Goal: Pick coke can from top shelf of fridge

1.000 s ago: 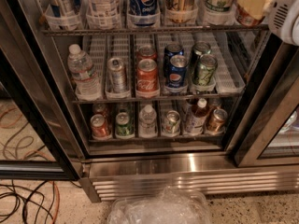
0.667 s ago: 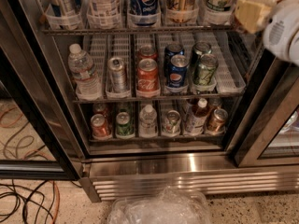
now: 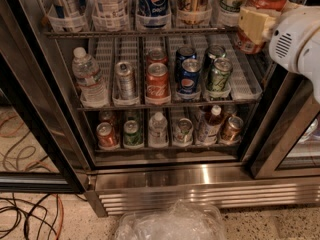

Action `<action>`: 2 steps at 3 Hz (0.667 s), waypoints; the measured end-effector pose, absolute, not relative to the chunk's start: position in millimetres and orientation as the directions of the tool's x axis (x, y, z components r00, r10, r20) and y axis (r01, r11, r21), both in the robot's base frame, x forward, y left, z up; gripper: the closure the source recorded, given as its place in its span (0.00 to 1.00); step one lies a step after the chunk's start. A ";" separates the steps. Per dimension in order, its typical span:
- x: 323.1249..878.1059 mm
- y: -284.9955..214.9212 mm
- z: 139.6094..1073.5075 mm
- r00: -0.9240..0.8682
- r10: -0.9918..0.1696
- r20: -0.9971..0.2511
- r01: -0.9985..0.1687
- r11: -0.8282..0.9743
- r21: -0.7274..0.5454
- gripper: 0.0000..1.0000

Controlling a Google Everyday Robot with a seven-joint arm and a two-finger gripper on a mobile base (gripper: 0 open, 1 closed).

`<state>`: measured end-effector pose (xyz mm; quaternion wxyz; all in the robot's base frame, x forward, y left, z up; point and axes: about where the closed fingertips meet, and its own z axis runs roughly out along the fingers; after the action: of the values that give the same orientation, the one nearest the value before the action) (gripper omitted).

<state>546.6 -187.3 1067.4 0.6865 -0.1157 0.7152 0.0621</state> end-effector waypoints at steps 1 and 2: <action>533.5 -154.5 1046.0 -0.069 -0.041 -0.997 -0.320 0.947 -0.017 1.00; 498.5 -108.1 1020.7 -0.115 -0.026 -0.993 -0.445 0.895 0.028 1.00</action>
Offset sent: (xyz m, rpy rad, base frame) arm -0.1168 0.1025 0.0098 0.2866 0.2632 0.3849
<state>498.5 -108.1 1020.7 0.6454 -0.1616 0.7287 0.1624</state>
